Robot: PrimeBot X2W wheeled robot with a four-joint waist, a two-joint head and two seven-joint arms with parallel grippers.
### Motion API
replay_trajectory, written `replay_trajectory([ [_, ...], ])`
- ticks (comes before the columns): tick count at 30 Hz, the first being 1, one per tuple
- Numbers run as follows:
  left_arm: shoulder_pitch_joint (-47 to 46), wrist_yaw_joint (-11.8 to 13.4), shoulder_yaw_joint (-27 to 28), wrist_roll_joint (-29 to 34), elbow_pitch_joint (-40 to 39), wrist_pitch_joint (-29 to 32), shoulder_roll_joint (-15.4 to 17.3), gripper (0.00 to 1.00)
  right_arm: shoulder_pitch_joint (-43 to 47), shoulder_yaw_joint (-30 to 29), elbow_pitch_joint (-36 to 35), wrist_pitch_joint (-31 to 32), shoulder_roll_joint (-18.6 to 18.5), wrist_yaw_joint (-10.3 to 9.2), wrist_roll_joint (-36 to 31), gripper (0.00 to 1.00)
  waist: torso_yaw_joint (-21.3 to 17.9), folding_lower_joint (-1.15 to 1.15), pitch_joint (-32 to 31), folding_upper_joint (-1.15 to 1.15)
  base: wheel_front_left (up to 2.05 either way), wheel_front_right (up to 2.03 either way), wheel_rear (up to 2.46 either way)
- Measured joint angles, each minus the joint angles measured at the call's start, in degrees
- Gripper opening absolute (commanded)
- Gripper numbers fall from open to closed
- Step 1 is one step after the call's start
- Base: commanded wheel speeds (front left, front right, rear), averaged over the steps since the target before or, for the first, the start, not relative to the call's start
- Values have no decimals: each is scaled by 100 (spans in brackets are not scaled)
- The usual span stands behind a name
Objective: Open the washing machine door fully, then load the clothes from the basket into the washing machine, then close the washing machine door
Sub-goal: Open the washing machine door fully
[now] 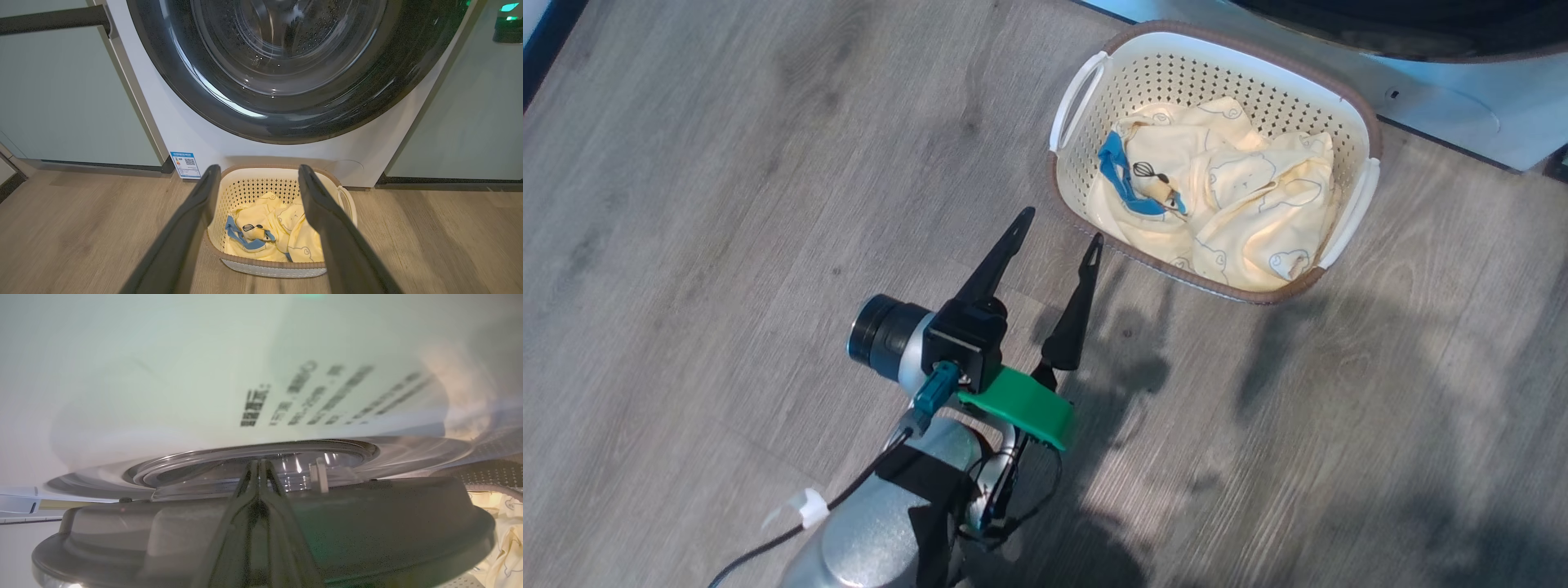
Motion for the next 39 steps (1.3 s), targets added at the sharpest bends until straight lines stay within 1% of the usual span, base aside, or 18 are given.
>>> replay_trajectory([
  [9,-10,52,-2,-18,-4,0,0,100,20,-5,7,334,2,0,34,0,-29,0,-14,0,0,0,0],
  [14,-10,52,9,-54,-9,0,0,100,192,-16,-249,632,59,0,176,0,-102,0,-54,0,0,0,0],
  [22,-5,49,26,-52,23,0,0,100,712,-41,-678,938,220,0,320,0,-203,0,-159,0,0,0,0],
  [29,16,45,77,-8,60,0,0,100,1203,-38,-1227,1243,431,0,426,0,-287,0,-247,0,0,0,0],
  [39,53,-9,171,2,136,0,1,100,2035,22,-2069,1738,925,0,526,0,-383,0,-444,0,0,0,0],
])
